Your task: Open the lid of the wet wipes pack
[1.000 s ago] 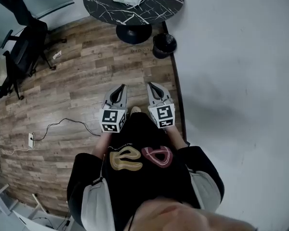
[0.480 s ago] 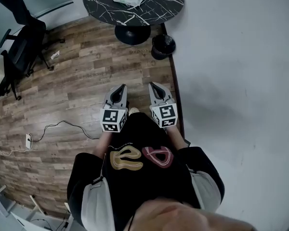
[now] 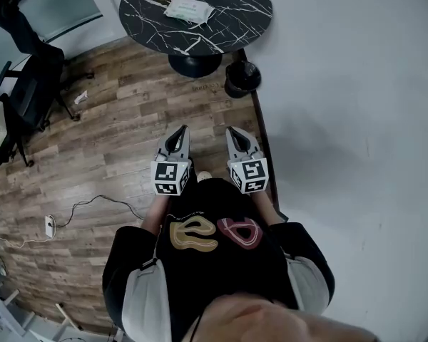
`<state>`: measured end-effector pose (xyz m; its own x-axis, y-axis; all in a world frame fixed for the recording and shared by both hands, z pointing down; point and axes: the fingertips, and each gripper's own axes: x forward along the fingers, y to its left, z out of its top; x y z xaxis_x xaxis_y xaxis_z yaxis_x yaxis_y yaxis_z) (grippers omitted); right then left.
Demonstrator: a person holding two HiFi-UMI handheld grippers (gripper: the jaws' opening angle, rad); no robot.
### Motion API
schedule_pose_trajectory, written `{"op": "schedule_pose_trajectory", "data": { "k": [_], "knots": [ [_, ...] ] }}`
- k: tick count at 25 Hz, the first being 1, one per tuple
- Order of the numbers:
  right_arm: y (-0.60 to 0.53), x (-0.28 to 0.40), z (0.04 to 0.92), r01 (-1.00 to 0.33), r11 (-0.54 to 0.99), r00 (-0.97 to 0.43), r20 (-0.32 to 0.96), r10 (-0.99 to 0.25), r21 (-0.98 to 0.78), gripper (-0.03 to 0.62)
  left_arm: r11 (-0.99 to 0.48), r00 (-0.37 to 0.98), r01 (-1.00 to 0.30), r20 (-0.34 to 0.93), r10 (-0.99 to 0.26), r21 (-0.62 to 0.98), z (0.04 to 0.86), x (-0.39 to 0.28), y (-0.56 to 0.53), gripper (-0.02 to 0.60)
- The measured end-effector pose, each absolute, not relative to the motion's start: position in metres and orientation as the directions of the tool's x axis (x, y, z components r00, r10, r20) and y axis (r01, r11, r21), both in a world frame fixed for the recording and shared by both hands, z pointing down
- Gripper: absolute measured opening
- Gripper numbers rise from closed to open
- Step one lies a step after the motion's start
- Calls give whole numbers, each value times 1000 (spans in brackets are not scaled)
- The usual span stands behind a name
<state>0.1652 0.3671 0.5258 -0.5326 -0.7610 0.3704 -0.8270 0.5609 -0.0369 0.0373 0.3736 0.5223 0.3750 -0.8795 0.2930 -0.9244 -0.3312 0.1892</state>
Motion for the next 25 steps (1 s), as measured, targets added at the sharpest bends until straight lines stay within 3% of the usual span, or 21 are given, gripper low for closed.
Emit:
{"op": "schedule_pose_trajectory", "data": {
  "k": [25],
  "knots": [
    [219, 69, 530, -877, 481, -448, 383, -808, -11, 11, -524, 556, -831, 284, -781, 186, 520, -32, 211, 18]
  ]
}}
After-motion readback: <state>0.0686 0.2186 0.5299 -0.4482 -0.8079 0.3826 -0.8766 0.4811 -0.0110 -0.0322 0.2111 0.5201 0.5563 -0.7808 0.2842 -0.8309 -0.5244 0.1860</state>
